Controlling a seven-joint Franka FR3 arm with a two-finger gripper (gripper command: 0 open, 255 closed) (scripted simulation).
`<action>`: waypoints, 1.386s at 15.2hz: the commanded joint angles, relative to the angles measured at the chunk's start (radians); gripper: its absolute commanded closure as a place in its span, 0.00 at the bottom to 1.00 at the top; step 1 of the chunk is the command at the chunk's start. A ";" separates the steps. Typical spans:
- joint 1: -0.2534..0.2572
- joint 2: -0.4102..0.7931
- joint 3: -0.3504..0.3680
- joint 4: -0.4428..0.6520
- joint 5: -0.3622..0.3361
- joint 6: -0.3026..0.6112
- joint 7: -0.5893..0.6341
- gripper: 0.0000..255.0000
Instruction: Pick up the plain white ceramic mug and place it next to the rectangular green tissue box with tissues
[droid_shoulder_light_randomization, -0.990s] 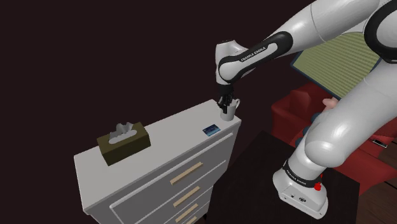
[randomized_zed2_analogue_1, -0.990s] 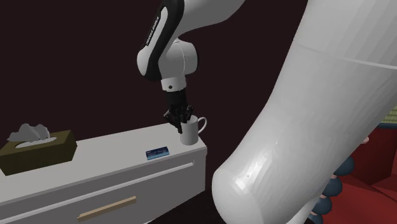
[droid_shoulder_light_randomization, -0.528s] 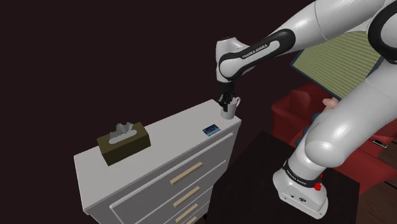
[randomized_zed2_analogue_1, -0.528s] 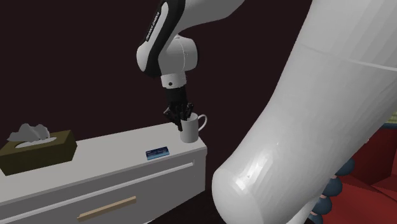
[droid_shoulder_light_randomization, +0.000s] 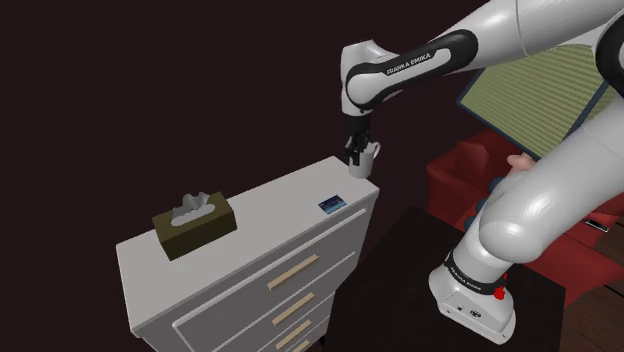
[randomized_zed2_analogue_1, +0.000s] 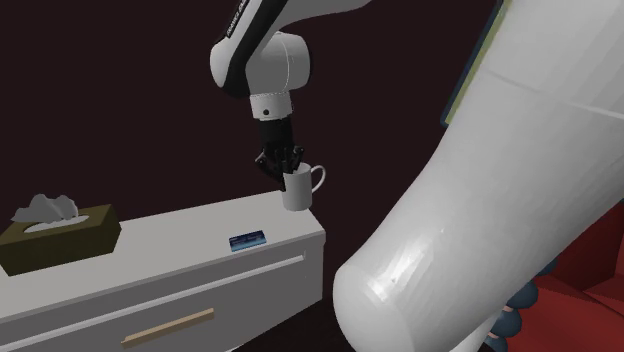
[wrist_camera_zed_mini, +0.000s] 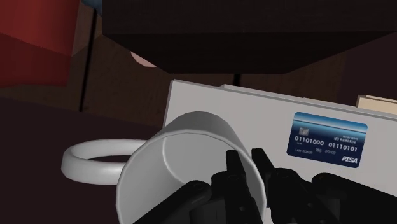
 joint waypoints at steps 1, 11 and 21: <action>0.001 -0.015 0.001 0.013 0.001 -0.028 0.000 1.00; 0.002 -0.059 0.004 0.109 0.003 -0.168 -0.004 1.00; 0.002 -0.080 0.006 0.225 0.005 -0.305 -0.009 1.00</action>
